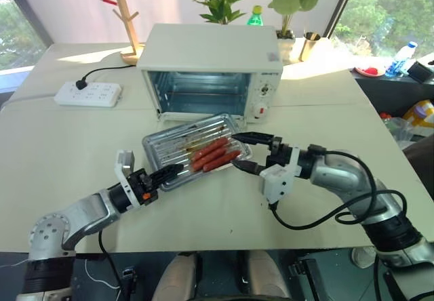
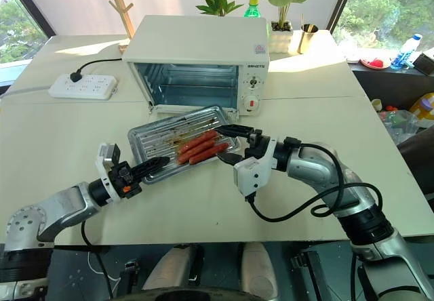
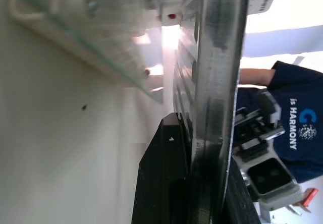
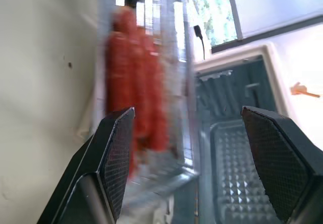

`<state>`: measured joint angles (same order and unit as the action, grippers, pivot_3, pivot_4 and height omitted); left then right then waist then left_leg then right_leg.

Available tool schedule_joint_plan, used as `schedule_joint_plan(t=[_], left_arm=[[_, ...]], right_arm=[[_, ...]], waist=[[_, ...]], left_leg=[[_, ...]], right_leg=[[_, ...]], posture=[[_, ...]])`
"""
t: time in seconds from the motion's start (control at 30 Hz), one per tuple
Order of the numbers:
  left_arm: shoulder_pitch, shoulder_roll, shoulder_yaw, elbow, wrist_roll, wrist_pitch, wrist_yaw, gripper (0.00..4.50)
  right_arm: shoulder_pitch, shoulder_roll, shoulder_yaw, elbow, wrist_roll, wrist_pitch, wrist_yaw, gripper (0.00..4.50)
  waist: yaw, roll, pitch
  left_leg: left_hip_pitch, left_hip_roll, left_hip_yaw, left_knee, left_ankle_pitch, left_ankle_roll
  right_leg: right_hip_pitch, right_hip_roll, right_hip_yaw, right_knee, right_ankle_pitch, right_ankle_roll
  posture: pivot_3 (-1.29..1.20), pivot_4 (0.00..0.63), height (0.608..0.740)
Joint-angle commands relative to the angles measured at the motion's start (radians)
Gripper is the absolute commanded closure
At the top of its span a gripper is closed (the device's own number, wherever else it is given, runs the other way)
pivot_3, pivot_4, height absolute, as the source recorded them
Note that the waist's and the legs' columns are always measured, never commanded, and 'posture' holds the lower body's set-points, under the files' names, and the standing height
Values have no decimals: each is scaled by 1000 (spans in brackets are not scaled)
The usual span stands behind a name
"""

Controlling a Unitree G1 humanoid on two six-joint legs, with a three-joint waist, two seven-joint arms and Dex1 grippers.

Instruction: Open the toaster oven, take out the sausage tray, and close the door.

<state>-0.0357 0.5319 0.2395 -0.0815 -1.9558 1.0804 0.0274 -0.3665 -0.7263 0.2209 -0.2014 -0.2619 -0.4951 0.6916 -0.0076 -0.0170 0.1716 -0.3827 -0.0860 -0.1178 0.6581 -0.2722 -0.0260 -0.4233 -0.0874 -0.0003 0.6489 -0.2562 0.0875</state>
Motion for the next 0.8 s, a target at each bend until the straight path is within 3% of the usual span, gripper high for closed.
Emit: schedule_joint_plan(t=[0.03,0.37,0.8], left_arm=[[19,-20,24,-36,-16,-11,-29,4500],[122,-97,68,-158,-16,-55,-45,4500],[358,-197,174,-406,-16,-234,-47,4500]], right_arm=[[24,-21,-70,-41,91,82,25,1084],[78,-40,-158,48,201,267,62,1084],[0,38,-126,308,275,475,143,1084]], waist=[[1,0,0],[11,0,0],[20,2,1]], left_leg=[[0,0,0,0,0,0],[-1,1,1,-1,-1,1],[-3,3,3,-1,-2,3]], right_leg=[[0,0,0,0,0,0],[0,-1,0,-2,0,-1],[-1,-1,0,-6,0,-1]], posture=[[0,150,740],[0,150,740],[0,150,740]])
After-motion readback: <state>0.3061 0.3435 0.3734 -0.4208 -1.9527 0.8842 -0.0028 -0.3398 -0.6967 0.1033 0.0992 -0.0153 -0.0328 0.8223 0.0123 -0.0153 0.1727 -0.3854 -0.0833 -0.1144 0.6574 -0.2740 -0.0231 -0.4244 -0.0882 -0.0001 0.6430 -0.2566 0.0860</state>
